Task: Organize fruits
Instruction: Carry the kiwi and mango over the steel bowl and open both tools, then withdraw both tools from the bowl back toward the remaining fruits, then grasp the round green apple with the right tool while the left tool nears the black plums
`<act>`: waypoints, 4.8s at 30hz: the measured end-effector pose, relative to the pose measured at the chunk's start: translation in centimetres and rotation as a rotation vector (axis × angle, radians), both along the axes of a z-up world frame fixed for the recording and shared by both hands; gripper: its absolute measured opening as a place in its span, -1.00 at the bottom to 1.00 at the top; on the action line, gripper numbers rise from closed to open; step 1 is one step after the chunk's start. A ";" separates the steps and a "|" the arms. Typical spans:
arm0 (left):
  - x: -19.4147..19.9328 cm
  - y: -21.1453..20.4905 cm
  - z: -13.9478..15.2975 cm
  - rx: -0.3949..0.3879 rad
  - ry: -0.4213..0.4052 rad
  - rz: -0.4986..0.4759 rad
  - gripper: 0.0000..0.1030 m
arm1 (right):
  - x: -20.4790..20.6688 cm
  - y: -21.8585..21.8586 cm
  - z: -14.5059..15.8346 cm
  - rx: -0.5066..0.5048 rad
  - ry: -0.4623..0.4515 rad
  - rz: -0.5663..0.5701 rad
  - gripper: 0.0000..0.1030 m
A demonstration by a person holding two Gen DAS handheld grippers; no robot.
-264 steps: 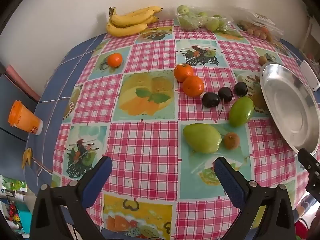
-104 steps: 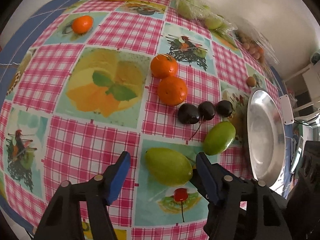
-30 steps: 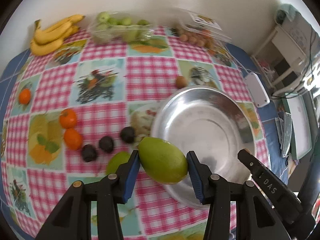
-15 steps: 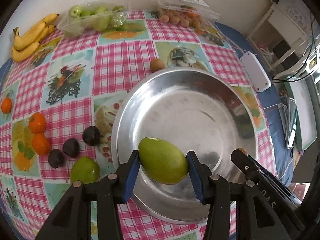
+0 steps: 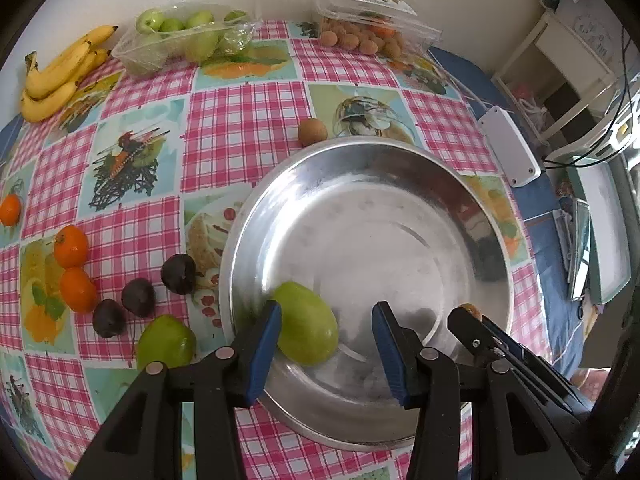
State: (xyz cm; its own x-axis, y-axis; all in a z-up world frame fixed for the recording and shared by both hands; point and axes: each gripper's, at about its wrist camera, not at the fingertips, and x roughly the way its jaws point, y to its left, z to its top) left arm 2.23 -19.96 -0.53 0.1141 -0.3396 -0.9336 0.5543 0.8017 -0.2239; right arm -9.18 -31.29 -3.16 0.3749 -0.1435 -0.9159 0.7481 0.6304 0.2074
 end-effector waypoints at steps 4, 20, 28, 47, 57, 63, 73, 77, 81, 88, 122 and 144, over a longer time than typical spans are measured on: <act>0.1 0.6 0.4 0.007 -0.010 0.009 0.04 | 0.2 0.0 0.1 -0.006 0.005 0.010 -0.43; 2.5 6.0 1.5 0.048 -0.073 0.126 0.29 | 0.8 0.6 0.2 -0.036 0.020 0.053 0.09; 3.3 8.4 0.9 0.066 -0.073 0.176 0.36 | 0.9 0.8 0.3 -0.044 0.029 0.076 0.23; 4.1 10.9 0.4 0.067 -0.153 0.222 1.00 | 1.4 2.3 1.0 -0.094 0.013 0.142 0.99; 4.4 11.9 0.9 -0.014 -0.174 0.243 1.00 | 1.6 3.4 1.2 -0.064 -0.048 0.189 0.99; 4.7 12.5 1.4 0.038 -0.234 0.277 1.00 | 1.9 4.1 1.4 -0.055 -0.063 0.209 0.99; 5.4 14.2 1.3 0.018 -0.276 0.340 1.00 | 3.2 5.8 2.2 -0.127 -0.048 0.264 0.99; 5.3 14.4 1.8 0.036 -0.328 0.361 1.00 | 3.4 6.5 3.2 -0.182 -0.064 0.267 0.99; 5.4 14.6 1.7 0.043 -0.319 0.364 1.00 | 3.6 7.2 3.7 -0.236 -0.061 0.266 0.99; 6.1 15.6 0.7 0.155 -0.273 0.406 0.99 | 5.4 8.8 3.7 -0.221 -0.059 0.318 0.99; 7.9 19.9 -1.0 0.153 -0.100 0.512 0.97 | 10.6 15.7 1.2 0.005 -0.083 0.529 0.41; 7.9 19.3 -3.2 0.176 -0.038 0.517 0.96 | 11.6 16.1 -2.2 0.058 -0.008 0.527 0.00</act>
State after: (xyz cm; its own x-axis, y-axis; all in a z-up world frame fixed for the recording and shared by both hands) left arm 10.17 -0.66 -3.71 0.2593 -0.0692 -0.9633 0.0828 0.9954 -0.0492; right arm 2.39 -15.17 -5.32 0.3896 0.1166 -0.9136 0.3312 0.9078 0.2572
